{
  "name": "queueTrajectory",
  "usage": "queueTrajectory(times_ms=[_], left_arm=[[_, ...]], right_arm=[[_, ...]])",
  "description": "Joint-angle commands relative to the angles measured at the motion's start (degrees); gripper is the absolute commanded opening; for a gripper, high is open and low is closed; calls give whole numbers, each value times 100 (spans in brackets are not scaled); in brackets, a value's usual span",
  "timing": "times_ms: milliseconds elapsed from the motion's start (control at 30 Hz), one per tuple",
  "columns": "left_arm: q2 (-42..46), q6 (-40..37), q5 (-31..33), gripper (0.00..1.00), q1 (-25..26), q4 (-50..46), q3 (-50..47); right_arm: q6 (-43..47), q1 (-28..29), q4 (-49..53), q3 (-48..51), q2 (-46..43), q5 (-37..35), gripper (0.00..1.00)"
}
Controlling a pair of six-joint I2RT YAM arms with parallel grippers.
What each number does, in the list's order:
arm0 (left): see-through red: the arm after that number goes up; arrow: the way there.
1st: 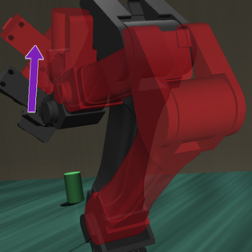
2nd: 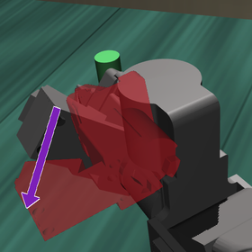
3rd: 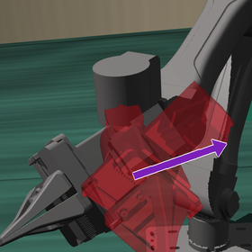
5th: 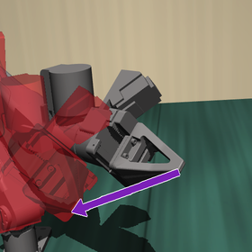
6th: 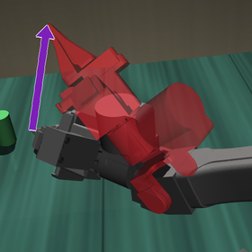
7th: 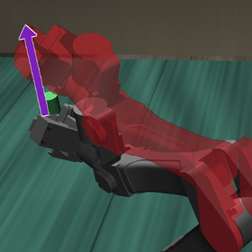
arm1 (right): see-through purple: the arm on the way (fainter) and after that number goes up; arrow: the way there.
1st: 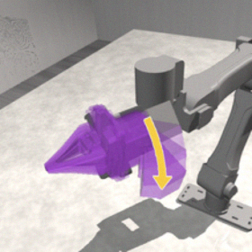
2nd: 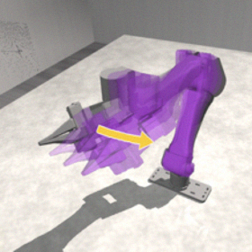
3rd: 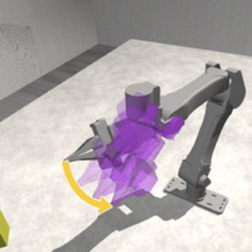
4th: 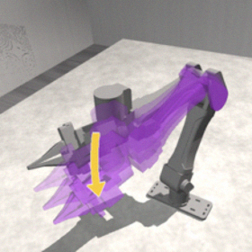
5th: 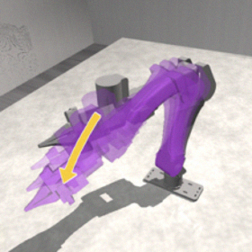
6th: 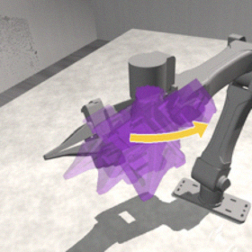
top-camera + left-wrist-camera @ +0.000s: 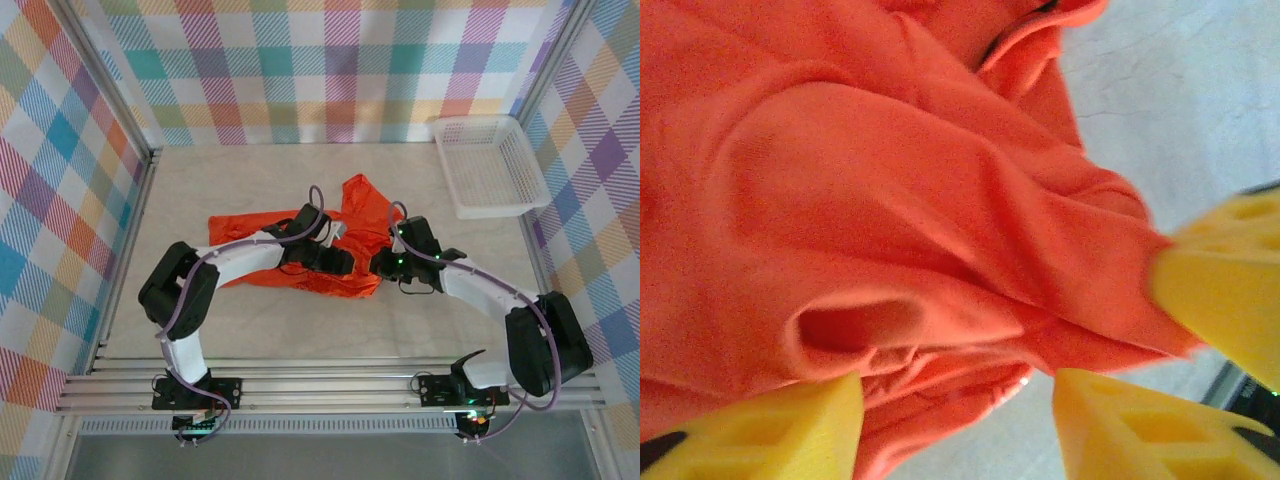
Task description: Fold the inside-out t-shirt
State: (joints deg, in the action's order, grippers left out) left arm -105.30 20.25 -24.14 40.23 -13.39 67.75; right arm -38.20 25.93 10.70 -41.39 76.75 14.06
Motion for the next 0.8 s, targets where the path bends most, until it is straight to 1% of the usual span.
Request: queueTrajectory(times_ms=[0,33,67,167,200,300,367,433,467,567,667,700,767], left_arm=[[-417,251,60,55,38,284,257],[-500,276,89,51,38,336,297],[-578,302,102,44,36,362,353],[-581,295,145,6,33,288,450],[-483,284,191,0,37,208,450],[-7,231,405,0,34,1,347],[309,238,480,0,33,-41,214],[529,288,450,0,38,-9,66],[609,321,416,0,44,34,-22],[701,383,349,0,54,132,-225],[673,387,306,0,72,177,-338],[643,391,290,0,73,191,-363],[619,400,261,0,87,205,-385]], right_arm=[[-90,-3,-138,-135,-240,52,0],[-91,-7,-123,-117,-284,0,0],[-85,-9,-107,-85,-325,-59,0],[-112,-74,-21,70,-451,-338,0],[-167,-118,80,141,-474,-531,0],[-242,-189,535,226,-363,-1059,0],[-207,-185,696,219,-154,-1063,1],[-151,-125,844,129,70,-947,5],[-71,-18,997,24,147,-981,8],[208,333,1402,-402,158,-1318,21],[498,448,1615,-781,172,-1429,38],[596,477,1673,-900,210,-1472,41],[749,526,1658,-1081,305,-1399,44]])
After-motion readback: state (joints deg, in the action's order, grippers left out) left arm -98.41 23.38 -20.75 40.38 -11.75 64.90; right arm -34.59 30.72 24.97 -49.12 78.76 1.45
